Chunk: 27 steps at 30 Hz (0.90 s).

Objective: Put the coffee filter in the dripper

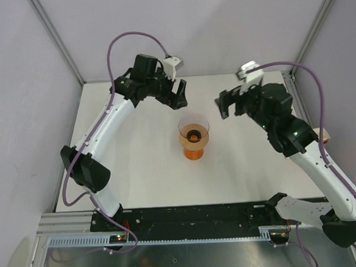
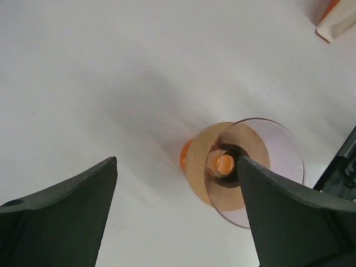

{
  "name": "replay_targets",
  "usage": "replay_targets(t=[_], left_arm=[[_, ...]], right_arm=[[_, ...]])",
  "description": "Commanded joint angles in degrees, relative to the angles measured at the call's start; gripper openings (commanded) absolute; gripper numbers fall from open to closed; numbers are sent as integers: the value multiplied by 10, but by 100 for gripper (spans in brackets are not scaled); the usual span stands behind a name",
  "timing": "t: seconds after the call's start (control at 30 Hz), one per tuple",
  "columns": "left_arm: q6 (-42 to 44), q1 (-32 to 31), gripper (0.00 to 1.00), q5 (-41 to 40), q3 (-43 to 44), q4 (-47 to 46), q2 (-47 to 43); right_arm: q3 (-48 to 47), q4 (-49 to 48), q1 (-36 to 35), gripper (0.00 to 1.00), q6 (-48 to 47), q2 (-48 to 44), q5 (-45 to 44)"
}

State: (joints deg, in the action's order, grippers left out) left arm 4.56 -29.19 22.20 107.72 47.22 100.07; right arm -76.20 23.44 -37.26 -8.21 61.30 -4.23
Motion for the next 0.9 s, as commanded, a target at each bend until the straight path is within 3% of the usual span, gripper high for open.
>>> replay_targets(t=[0.0,0.2,0.33,0.6,0.87], left_arm=[[14,34,93,-23,12,-11,-57],[52,66,96,-117,-51,-12,-105],[59,104,96,-131,-130,-30,-139],[61,133,96,-152,-341,-210,-217],[88,139,95,-195,-416,-276,-222]], right_arm=[[-6,15,89,99,137,-10,-78],[13,125,220,91,246,5,-195],[44,153,308,85,296,10,-153],[78,196,438,67,324,16,-122],[94,215,510,60,341,93,-120]])
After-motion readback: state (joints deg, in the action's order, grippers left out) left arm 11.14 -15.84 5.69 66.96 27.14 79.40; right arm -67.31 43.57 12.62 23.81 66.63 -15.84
